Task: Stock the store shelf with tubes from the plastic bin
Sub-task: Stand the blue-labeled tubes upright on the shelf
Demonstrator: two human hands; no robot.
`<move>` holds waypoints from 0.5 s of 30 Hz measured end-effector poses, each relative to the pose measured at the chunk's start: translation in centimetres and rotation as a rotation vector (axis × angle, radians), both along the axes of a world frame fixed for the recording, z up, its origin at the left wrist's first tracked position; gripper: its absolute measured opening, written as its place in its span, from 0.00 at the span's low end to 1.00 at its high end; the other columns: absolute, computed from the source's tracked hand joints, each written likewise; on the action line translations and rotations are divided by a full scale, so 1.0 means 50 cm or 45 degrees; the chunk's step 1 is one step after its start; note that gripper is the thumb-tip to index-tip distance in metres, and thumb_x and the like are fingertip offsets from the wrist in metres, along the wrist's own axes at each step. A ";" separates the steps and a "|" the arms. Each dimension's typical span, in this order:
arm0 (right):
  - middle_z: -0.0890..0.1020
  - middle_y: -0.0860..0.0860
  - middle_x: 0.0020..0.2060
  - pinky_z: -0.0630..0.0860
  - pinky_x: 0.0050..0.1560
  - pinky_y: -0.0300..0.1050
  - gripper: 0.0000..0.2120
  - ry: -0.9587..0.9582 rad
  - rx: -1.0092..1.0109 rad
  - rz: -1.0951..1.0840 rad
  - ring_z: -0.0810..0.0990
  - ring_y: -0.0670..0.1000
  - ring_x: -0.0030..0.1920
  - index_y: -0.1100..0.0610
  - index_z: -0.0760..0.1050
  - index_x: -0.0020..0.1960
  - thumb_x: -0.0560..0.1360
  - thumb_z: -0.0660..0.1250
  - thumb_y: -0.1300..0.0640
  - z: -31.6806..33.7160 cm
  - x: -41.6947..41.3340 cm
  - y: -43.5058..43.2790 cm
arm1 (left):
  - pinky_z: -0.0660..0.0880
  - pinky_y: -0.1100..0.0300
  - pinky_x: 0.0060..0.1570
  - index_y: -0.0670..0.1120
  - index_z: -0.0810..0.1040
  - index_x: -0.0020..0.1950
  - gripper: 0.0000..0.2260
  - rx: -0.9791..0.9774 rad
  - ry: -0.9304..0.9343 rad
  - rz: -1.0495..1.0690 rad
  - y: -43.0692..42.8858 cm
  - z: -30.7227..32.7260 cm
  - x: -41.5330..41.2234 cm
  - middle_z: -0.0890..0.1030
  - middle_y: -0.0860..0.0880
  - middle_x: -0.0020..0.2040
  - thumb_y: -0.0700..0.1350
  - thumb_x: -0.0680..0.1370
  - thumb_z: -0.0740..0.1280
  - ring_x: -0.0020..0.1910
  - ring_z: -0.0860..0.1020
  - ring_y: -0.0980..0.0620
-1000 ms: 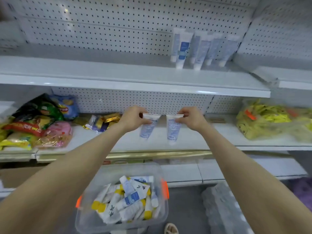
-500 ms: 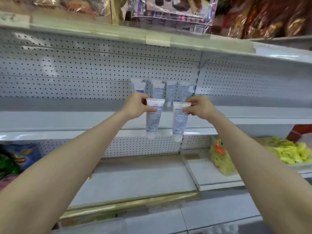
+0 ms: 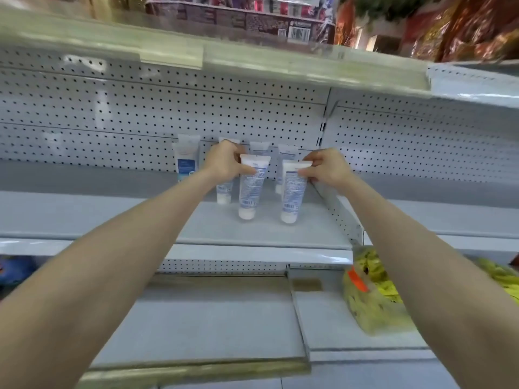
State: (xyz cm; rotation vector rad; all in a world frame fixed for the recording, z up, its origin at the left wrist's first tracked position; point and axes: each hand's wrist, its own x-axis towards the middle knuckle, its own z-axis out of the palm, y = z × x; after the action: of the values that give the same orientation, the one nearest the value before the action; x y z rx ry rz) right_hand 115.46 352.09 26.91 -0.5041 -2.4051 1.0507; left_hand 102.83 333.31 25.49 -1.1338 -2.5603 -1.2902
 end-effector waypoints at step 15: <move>0.80 0.55 0.43 0.79 0.53 0.50 0.14 -0.111 0.113 0.012 0.80 0.52 0.40 0.63 0.79 0.55 0.69 0.71 0.64 -0.016 -0.144 0.116 | 0.70 0.62 0.41 0.40 0.81 0.48 0.11 -0.215 0.065 0.115 0.123 -0.012 -0.096 0.76 0.48 0.39 0.44 0.69 0.73 0.48 0.79 0.43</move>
State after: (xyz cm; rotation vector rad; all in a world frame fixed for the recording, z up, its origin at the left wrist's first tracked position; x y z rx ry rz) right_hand 108.26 357.89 26.12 -0.5185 -2.5202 0.9392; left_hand 98.04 339.45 24.88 -1.0472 -2.6902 -1.0292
